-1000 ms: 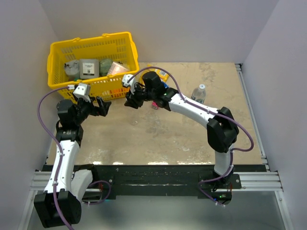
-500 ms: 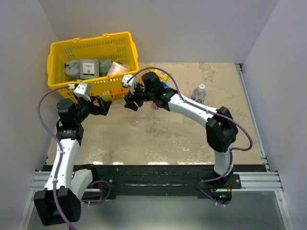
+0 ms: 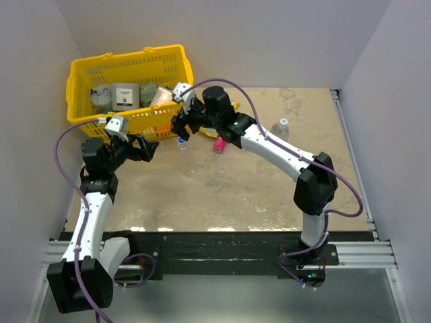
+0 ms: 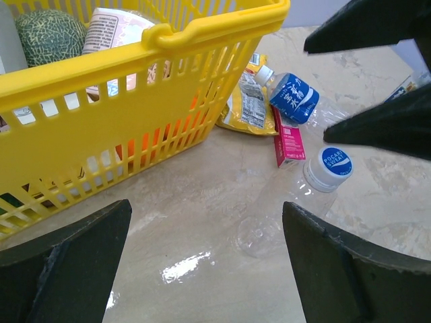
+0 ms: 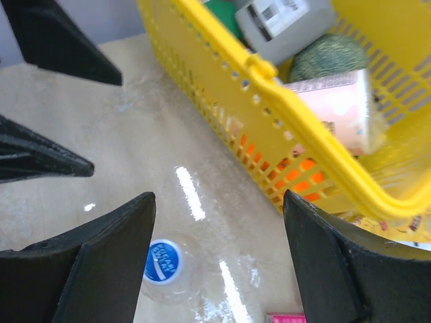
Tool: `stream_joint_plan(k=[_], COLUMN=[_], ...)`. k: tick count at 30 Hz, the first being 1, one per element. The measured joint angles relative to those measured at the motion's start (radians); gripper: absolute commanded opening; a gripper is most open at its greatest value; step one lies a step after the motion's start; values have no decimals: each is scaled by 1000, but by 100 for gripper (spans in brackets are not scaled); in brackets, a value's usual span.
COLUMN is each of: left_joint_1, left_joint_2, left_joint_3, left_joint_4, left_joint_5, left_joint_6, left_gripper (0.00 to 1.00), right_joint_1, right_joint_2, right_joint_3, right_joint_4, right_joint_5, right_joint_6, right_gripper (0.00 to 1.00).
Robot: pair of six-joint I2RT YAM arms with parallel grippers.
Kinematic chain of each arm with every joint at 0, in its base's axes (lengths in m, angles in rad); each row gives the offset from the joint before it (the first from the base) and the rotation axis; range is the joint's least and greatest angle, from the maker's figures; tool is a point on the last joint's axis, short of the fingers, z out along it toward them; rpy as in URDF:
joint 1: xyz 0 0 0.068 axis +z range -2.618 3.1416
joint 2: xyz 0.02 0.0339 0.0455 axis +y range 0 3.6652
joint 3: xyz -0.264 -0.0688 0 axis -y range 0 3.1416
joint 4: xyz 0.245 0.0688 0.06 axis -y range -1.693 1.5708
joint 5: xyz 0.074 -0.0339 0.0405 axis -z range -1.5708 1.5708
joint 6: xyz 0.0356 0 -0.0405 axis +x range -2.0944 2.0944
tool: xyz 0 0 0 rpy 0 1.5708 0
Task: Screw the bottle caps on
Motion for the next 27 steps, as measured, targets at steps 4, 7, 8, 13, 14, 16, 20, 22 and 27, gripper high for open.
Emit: stream_joint_plan(k=[4, 7, 8, 13, 14, 16, 20, 22, 27], left_joint_1=[0, 0, 0, 0, 0, 0, 0, 0, 0], left_joint_2=[0, 0, 0, 5, 8, 11, 12, 12, 17], left_joint_3=[0, 0, 0, 0, 0, 0, 0, 0, 0], left_joint_4=[8, 13, 16, 27, 27, 27, 27, 27, 27], left_joint_5=[10, 19, 21, 29, 30, 31, 36, 38, 43], left_joint_6=[2, 2, 2, 2, 2, 2, 2, 2, 2], left_gripper=[100, 100, 100, 100, 100, 100, 100, 100, 100], right_joint_1=[-70, -153, -179, -250, -249, -240, -222, -217, -214], right_joint_2=[-24, -20, -15, 76, 102, 159, 270, 304, 324], right_joint_3=[37, 66, 68, 103, 111, 133, 188, 206, 213], right_joint_4=[-12, -43, -53, -113, -126, -158, -208, -232, -270], right_joint_5=[77, 167, 200, 344, 356, 377, 403, 409, 435], right_joint_6=[20, 10, -1, -68, -78, -92, -117, -126, -140], right_gripper=[78, 87, 88, 90, 91, 92, 94, 95, 95])
